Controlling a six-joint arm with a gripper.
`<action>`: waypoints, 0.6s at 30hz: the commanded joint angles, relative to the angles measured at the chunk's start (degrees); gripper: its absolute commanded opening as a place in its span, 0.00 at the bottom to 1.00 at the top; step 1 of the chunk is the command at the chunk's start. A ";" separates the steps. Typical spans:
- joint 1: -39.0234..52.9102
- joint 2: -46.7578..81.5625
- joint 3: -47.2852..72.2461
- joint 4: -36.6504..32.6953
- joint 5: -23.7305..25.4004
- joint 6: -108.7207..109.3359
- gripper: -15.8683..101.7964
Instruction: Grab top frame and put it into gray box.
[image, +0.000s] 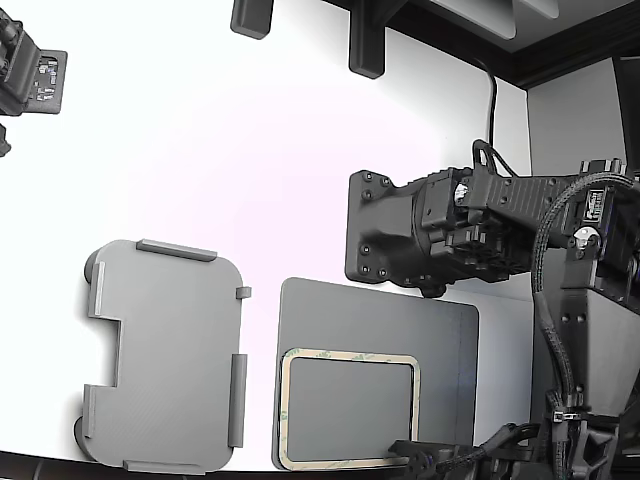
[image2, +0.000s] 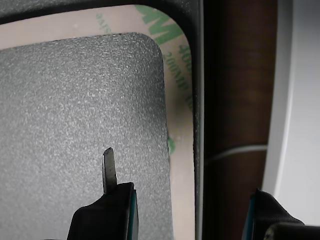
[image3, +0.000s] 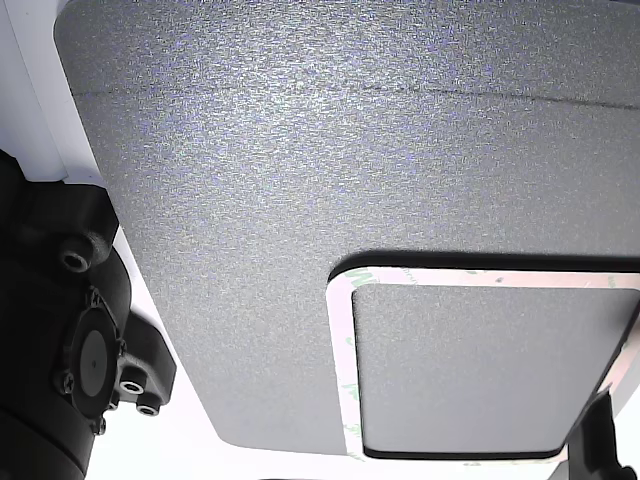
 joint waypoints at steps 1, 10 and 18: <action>-0.09 0.97 -1.41 -0.44 0.00 0.62 0.87; 0.35 0.26 -1.49 -0.35 1.23 1.32 0.78; 1.58 0.35 0.70 -3.08 2.29 2.46 0.78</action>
